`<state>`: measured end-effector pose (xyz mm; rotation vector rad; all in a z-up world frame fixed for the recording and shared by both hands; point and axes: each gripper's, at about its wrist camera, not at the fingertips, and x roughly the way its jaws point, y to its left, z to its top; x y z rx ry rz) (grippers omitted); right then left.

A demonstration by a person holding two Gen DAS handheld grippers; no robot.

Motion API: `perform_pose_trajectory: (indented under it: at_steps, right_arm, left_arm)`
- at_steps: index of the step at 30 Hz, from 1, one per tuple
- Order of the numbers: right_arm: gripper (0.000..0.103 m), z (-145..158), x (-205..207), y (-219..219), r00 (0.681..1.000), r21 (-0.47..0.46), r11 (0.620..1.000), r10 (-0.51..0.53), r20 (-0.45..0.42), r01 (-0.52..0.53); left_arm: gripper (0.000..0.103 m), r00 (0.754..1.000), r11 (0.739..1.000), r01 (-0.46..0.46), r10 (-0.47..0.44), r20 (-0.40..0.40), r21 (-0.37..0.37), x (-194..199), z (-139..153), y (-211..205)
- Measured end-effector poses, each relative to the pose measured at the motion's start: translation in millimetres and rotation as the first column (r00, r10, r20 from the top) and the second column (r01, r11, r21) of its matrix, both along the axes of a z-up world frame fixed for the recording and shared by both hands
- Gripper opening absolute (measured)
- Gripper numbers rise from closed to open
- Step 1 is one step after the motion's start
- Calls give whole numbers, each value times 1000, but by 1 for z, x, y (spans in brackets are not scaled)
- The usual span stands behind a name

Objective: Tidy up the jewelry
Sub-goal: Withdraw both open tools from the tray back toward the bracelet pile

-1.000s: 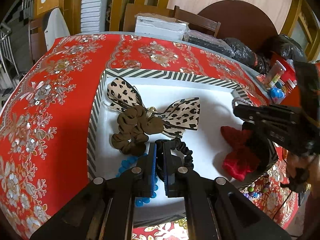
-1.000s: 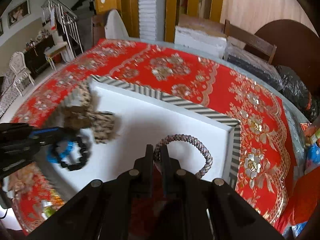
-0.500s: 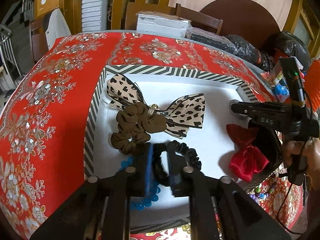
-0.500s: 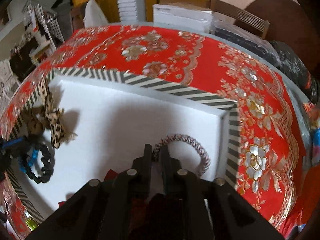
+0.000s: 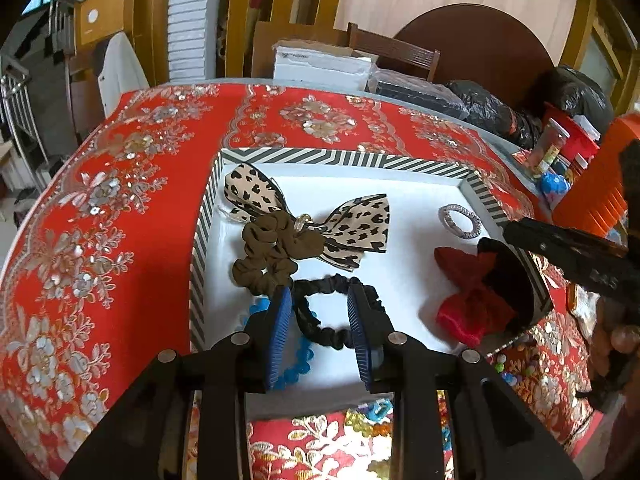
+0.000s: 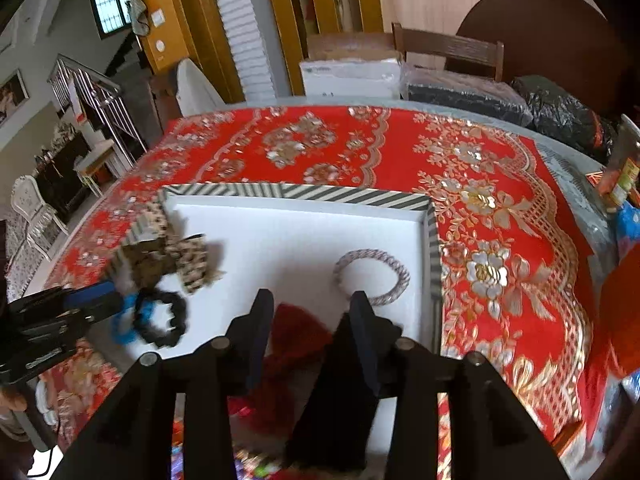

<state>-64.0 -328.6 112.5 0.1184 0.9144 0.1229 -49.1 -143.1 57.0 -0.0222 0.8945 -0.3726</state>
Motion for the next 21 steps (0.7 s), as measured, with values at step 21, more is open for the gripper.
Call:
perform_pose_trajectory:
  at_steps: [21]
  right_arm:
    - [57, 22, -108, 30, 995, 29, 998, -53, 84, 51]
  left_arm:
    - [27, 989, 997, 13, -25, 148, 76, -67, 36, -16]
